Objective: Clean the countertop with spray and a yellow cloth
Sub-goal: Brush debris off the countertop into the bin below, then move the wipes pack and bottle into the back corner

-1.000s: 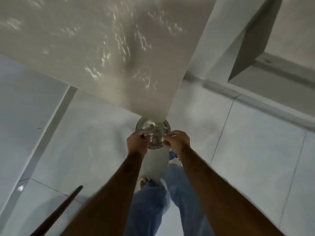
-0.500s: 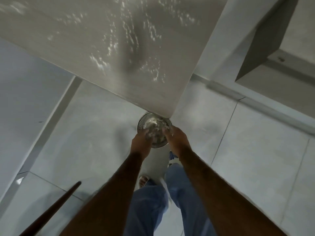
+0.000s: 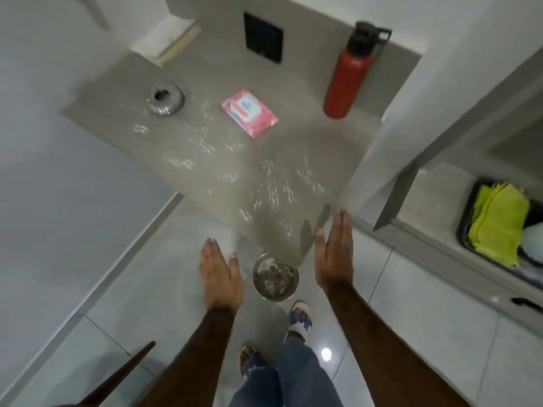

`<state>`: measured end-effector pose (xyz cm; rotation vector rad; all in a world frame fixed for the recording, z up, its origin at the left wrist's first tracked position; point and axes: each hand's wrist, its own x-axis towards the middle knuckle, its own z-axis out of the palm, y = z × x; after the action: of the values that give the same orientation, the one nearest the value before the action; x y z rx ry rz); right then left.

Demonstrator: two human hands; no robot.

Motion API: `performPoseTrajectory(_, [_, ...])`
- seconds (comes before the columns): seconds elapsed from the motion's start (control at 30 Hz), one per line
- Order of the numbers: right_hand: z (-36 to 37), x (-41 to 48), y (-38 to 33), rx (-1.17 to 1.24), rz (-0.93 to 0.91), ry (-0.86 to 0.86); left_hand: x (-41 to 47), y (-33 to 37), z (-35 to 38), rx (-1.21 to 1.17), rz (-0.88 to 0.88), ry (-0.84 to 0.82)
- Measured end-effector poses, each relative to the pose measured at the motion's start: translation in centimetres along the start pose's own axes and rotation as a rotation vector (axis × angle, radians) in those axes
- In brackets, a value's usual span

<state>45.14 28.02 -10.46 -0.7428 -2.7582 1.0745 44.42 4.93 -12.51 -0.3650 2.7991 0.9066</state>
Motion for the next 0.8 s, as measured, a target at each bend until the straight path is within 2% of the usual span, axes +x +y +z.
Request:
performPoseTrajectory(0.07, [-1.3,2.6,-2.2,-0.059,-0.085,-0.002,2.0,1.8,-2.6,-0.005,0.023,0.076])
performPoseTrajectory(0.17, [-1.8,7.2,-4.8,-0.183,-0.212,-0.065,7.0,4.7,-5.2,0.053,0.159,0.123])
performPoseTrajectory(0.33, [0.5,15.8,-7.7,-0.337,-0.338,-0.142,18.0,9.1,-6.2,0.245,0.328,0.081])
performPoseTrajectory(0.43, [3.0,19.9,-9.0,-0.342,-0.314,-0.135,24.4,11.1,-5.7,0.406,0.405,0.045])
performPoseTrajectory(0.57, [5.8,22.3,-10.2,-0.385,-0.278,-0.1,30.1,11.5,-5.6,0.523,0.391,0.048])
performPoseTrajectory(0.8, [6.8,22.5,-10.3,-0.502,-0.286,-0.046,31.7,10.7,-5.3,0.596,0.367,0.006])
